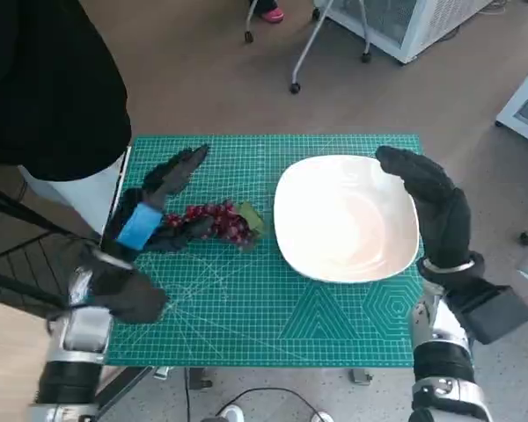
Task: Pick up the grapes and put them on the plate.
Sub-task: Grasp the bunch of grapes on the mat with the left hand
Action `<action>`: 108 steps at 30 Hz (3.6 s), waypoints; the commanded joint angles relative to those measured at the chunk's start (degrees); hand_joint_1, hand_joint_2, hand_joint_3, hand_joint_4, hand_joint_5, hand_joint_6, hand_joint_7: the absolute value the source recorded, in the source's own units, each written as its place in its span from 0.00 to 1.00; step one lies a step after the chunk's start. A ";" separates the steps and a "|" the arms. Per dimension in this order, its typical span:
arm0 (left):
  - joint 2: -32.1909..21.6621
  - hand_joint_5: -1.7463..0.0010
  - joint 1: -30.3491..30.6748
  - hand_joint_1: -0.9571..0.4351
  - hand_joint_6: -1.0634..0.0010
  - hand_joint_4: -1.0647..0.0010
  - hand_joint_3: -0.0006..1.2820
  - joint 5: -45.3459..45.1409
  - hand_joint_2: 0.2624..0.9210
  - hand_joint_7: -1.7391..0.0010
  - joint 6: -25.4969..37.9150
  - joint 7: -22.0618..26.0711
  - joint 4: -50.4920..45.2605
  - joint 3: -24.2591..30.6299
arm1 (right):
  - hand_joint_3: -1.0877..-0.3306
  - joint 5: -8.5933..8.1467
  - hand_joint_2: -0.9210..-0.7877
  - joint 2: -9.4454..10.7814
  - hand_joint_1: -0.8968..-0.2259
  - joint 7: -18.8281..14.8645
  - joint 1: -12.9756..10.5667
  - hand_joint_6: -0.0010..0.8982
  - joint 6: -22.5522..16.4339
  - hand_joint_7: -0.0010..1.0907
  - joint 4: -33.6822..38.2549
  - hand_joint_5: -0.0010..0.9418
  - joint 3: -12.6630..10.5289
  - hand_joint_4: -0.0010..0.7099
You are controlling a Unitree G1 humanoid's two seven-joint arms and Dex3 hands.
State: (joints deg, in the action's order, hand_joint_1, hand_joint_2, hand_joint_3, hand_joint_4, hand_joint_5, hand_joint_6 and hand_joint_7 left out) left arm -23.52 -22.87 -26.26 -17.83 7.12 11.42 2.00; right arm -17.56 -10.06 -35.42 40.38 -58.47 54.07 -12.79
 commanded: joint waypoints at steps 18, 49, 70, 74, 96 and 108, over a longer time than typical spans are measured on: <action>1.88 1.00 -13.44 0.40 0.80 0.92 0.00 -14.29 0.77 1.00 34.76 14.01 1.62 -16.47 | 0.69 0.42 0.00 0.04 0.63 0.02 -0.54 0.27 0.85 0.00 1.03 0.00 0.40 0.33; 8.18 1.00 -30.98 0.41 0.79 0.95 0.00 -12.77 0.77 1.00 30.67 7.02 40.79 -27.32 | 0.70 0.21 0.00 -0.12 0.63 -0.25 -0.27 0.27 0.75 0.00 1.75 0.00 0.23 0.33; 10.67 1.00 -35.11 0.43 0.76 0.92 0.00 -10.73 0.76 0.99 26.88 4.71 55.68 -28.34 | 0.70 0.16 0.00 -0.21 0.61 -0.26 -0.56 0.27 0.57 0.00 1.58 0.00 -0.02 0.33; 10.93 0.99 -35.36 0.45 0.75 0.90 0.00 -10.59 0.76 0.99 26.51 4.47 57.33 -28.54 | 0.70 0.34 0.00 -0.13 0.61 -0.10 -0.60 0.27 0.40 0.00 1.55 0.00 0.04 0.33; 10.77 0.27 -34.21 0.71 0.41 0.37 0.12 -13.66 0.89 0.51 22.62 -4.60 60.76 -32.32 | 0.70 0.55 0.00 -0.21 0.61 0.03 -0.33 0.27 0.15 0.00 1.68 0.00 0.08 0.33; 10.76 0.20 -34.65 0.69 0.51 0.51 0.15 -14.06 1.00 0.29 22.96 -5.44 61.35 -33.62 | 0.70 0.19 0.00 -0.24 0.61 -0.30 -0.18 0.27 0.43 0.00 1.88 0.00 -0.04 0.33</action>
State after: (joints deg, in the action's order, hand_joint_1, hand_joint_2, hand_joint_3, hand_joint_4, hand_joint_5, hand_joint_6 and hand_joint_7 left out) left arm -12.87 -57.96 -40.39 4.85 0.76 71.41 -31.37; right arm -17.67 -10.22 -35.46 40.56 -58.48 55.27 -12.85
